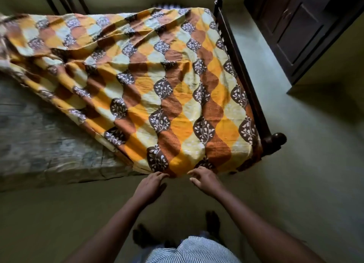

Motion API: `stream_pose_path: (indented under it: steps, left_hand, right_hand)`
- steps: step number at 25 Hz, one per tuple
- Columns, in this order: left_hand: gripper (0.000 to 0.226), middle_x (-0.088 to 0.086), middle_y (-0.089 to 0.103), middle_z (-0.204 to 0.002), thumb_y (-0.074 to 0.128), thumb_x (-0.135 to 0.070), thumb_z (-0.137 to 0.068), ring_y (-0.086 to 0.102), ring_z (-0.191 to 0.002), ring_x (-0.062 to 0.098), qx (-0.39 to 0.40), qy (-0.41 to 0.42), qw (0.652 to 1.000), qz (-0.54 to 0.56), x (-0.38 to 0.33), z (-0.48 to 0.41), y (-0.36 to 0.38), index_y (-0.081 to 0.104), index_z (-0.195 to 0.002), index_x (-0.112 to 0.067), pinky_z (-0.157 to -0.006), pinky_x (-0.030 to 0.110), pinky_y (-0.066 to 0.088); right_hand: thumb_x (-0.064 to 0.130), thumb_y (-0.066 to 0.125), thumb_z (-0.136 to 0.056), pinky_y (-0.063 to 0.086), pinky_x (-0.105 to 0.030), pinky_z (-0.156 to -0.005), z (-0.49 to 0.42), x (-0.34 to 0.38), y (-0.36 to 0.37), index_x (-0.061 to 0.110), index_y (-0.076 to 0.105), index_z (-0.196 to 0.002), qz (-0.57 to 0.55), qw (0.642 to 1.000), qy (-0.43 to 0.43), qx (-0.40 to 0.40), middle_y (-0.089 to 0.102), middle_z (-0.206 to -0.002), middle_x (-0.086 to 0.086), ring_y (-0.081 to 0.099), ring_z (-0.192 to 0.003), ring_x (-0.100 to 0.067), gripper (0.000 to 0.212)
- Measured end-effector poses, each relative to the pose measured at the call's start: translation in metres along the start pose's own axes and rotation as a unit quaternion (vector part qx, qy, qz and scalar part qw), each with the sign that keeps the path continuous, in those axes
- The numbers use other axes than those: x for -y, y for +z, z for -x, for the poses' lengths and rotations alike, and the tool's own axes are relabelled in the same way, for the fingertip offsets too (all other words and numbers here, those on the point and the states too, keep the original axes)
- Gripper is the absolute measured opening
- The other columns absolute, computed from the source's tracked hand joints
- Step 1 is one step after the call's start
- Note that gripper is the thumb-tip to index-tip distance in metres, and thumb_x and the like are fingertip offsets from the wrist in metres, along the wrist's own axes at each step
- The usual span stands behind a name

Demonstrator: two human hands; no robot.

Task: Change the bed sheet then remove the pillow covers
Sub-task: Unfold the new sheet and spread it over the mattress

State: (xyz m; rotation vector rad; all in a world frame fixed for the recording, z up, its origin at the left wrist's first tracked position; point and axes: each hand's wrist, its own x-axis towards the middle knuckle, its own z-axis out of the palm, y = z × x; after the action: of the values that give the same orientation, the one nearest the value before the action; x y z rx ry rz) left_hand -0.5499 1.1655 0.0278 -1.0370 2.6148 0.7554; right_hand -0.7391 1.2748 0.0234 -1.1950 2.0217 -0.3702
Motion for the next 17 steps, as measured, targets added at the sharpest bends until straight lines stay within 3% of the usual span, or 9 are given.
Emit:
stream_pose_path:
  steps: [5,10,14,17]
  left_hand:
    - [0.041,-0.001,0.045,-0.14,0.046,-0.029,-0.095,0.043,-0.127,0.017,-0.039,-0.065,0.997,-0.006,0.145,0.038,-0.06,0.045,-0.135,-0.025,-0.102,0.029,0.037]
    - [0.04,0.001,0.049,-0.136,0.044,-0.033,-0.096,0.047,-0.122,0.019,-0.026,-0.127,0.991,-0.025,0.25,0.036,-0.11,0.045,-0.135,-0.025,-0.098,0.028,0.038]
    - [0.044,0.001,0.044,-0.14,0.044,-0.034,-0.096,0.042,-0.127,0.02,0.012,-0.124,0.989,-0.075,0.313,-0.009,-0.146,0.04,-0.138,-0.023,-0.102,0.031,0.036]
    - [0.048,0.002,0.04,-0.142,0.044,-0.036,-0.095,0.036,-0.13,0.02,0.039,-0.115,0.986,-0.115,0.359,-0.05,-0.175,0.034,-0.141,-0.023,-0.104,0.034,0.035]
  right_hand:
    - [0.025,0.058,-0.09,0.044,-0.024,-0.087,-0.065,0.136,0.051,0.023,0.068,-0.11,-0.053,0.997,-0.063,-0.015,0.062,-0.116,-0.001,0.059,-0.105,-0.016,0.023]
    - [0.021,0.06,-0.089,0.043,-0.024,-0.087,-0.128,0.233,0.088,0.018,0.069,-0.108,-0.08,0.994,-0.075,-0.008,0.066,-0.113,-0.005,0.06,-0.104,-0.019,0.021]
    - [0.018,0.059,-0.09,0.04,-0.021,-0.091,-0.195,0.282,0.118,0.014,0.067,-0.112,-0.099,0.994,-0.051,0.012,0.065,-0.119,-0.006,0.059,-0.111,-0.018,0.024]
    - [0.021,0.059,-0.09,0.039,-0.027,-0.098,-0.254,0.308,0.14,0.016,0.059,-0.123,-0.122,0.992,0.024,0.005,0.057,-0.128,-0.006,0.053,-0.118,-0.02,0.034]
